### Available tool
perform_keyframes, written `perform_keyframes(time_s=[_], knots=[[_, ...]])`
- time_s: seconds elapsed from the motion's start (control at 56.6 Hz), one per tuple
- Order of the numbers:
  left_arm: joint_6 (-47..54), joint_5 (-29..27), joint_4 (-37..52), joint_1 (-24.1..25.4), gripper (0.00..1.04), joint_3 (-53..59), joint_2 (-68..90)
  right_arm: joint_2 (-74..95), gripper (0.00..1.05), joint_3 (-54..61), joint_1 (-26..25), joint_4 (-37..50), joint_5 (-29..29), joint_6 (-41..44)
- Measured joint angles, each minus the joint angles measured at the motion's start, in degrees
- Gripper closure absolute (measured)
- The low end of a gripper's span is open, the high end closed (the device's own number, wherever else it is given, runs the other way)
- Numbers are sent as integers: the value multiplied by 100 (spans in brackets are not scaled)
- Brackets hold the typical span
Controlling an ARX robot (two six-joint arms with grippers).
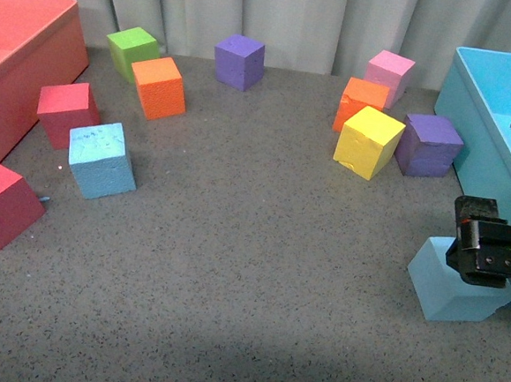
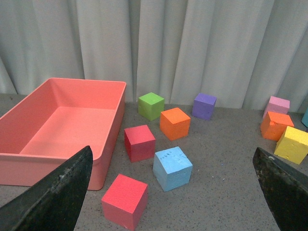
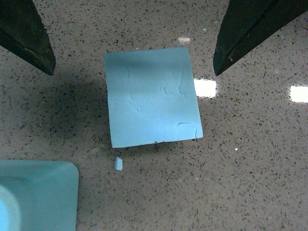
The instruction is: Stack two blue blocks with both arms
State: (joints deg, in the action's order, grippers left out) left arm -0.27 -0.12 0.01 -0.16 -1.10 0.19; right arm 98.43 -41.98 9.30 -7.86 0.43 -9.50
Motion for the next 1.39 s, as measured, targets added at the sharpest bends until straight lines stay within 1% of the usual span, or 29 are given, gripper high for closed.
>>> perform_keyframes(time_s=[0.088, 0.212, 0.547, 0.583, 0.741, 0.794, 0.883, 1.059, 1.218, 1.395], knots=[[0, 0, 0, 2, 7, 0, 0, 289, 9, -190, 55, -44, -129, 4], [0, 0, 0, 0, 7, 0, 0, 627, 9, -404, 125, -63, -149, 7], [0, -2, 0, 2, 7, 0, 0, 1432, 10, -850, 184, -225, -72, 90], [0, 0, 0, 0, 7, 0, 0, 1482, 15, -881, 184, -240, -63, 94], [0, -2, 0, 0, 7, 0, 0, 1635, 47, -909, 184, -243, 55, 162], [0, 0, 0, 2, 7, 0, 0, 1635, 53, -914, 184, -243, 42, 153], [0, 0, 0, 2, 7, 0, 0, 1617, 57, -914, 184, -247, 33, 127], [0, 0, 0, 0, 7, 0, 0, 1370, 59, -929, 267, -341, -149, -46], [0, 0, 0, 0, 7, 0, 0, 1237, 60, -1419, 691, -514, -302, -494], [0, 0, 0, 0, 7, 0, 0, 1823, 61, -2277, 1279, -767, -313, -1088]])
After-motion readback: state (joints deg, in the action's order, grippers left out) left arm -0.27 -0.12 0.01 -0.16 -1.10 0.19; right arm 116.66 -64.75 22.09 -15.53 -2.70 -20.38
